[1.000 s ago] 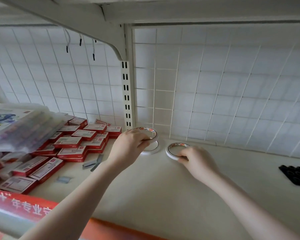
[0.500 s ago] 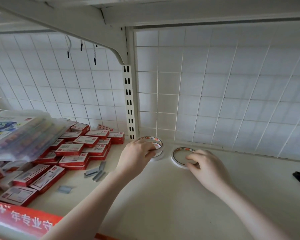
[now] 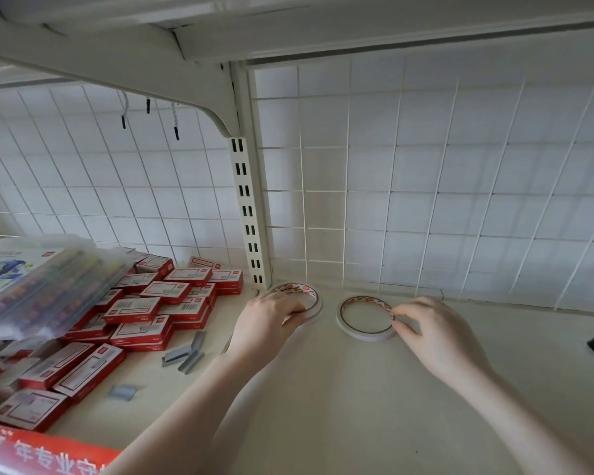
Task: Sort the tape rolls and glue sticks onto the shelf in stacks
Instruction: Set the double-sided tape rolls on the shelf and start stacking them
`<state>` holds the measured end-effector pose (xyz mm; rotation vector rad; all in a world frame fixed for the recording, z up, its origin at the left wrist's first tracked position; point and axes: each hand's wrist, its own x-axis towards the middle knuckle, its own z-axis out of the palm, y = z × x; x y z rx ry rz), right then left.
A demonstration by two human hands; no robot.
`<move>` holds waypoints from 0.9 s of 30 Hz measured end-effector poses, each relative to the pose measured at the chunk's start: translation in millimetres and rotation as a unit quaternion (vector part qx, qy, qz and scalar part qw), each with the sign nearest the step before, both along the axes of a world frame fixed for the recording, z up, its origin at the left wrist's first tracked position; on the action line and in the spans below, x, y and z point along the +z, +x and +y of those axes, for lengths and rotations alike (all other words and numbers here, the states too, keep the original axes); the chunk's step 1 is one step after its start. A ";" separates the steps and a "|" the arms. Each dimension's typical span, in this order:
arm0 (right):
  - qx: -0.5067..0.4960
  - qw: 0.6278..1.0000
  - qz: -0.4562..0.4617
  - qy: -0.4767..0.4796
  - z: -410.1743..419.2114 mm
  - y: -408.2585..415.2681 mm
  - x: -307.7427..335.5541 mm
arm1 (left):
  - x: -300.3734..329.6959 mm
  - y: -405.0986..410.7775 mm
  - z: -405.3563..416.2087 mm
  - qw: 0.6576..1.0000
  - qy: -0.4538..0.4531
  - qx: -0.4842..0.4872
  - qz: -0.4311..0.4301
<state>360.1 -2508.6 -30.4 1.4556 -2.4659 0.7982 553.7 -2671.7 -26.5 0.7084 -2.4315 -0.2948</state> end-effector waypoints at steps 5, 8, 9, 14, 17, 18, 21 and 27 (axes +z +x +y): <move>-0.003 1.000 0.000 0.011 -0.3 -0.8 -1.1 | 0.7 -0.6 -1.1 1.000 -0.001 -0.008 -0.012; -0.006 1.000 -0.003 0.011 -0.3 -0.8 -0.7 | 0.8 -1.2 -2.6 0.999 -0.010 -0.006 -0.035; -0.007 1.000 -0.003 0.013 -0.2 -0.8 -0.3 | 0.7 -1.4 -3.2 0.999 -0.013 -0.004 -0.039; -0.010 1.000 0.002 0.021 1.1 -1.7 1.3 | 2.1 -3.1 -3.8 0.998 -0.019 -0.001 -0.058; -0.011 1.000 0.001 0.013 2.0 -1.8 2.2 | 3.2 -3.7 -5.6 0.997 -0.017 0.001 -0.076; -0.011 1.000 0.001 0.011 2.4 -1.6 2.7 | 3.6 -4.1 -6.2 0.996 -0.019 0.002 -0.084; -0.013 1.000 0.000 0.006 3.0 -2.1 3.5 | 5.2 -5.5 -6.5 0.995 -0.021 -0.002 -0.097; -0.019 1.000 0.003 0.013 3.3 -3.8 2.6 | 3.4 -5.1 -9.1 0.998 -0.009 -0.001 -0.068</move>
